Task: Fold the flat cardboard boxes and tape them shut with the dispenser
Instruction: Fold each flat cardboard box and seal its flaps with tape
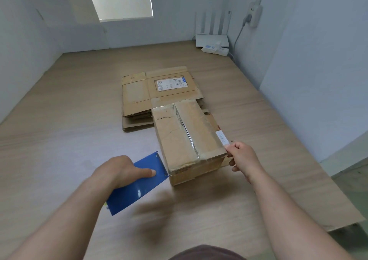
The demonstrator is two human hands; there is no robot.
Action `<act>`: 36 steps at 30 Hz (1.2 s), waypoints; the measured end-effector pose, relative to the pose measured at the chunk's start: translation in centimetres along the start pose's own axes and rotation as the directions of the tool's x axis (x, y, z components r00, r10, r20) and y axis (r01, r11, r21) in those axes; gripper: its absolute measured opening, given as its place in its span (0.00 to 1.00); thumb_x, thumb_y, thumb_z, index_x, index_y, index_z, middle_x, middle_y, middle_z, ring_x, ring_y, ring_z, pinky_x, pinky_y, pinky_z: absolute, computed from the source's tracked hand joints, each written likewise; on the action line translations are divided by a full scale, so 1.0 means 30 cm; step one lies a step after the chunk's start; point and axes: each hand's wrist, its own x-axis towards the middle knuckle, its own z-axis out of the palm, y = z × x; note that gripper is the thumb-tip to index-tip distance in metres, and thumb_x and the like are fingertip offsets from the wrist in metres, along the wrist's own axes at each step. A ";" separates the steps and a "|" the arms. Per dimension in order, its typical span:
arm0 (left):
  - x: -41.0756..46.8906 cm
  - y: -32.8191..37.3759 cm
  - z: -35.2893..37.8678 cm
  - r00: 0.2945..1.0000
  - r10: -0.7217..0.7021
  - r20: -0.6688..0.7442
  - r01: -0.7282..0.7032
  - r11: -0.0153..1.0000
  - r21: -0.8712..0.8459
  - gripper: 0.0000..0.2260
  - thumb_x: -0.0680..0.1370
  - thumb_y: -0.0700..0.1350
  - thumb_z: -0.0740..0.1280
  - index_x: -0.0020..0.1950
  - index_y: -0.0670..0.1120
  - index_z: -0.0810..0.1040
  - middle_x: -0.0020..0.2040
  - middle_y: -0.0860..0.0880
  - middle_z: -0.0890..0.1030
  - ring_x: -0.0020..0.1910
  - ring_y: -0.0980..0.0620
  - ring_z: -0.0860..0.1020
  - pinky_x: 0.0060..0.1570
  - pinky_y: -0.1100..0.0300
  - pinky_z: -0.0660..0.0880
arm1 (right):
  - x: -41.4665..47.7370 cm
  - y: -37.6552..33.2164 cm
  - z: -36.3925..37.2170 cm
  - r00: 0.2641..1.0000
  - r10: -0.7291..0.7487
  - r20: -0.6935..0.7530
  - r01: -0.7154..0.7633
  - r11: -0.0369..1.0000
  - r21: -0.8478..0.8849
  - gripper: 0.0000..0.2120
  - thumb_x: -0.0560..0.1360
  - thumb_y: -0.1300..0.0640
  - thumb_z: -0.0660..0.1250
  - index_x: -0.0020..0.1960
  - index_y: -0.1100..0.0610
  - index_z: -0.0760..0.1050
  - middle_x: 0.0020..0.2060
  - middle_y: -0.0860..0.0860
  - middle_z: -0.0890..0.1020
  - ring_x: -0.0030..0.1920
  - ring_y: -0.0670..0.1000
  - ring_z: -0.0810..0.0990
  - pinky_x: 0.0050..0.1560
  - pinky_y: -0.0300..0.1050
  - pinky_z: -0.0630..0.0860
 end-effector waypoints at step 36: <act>-0.007 -0.051 0.152 0.942 -0.043 -0.334 0.117 0.972 0.206 0.16 0.77 0.55 0.58 0.57 0.45 0.71 0.42 0.50 0.76 0.41 0.49 0.76 0.37 0.60 0.70 | -0.016 -0.011 0.057 0.976 -0.210 -0.060 0.188 0.945 -0.267 0.18 0.79 0.49 0.62 0.34 0.56 0.64 0.32 0.50 0.71 0.33 0.50 0.68 0.32 0.43 0.63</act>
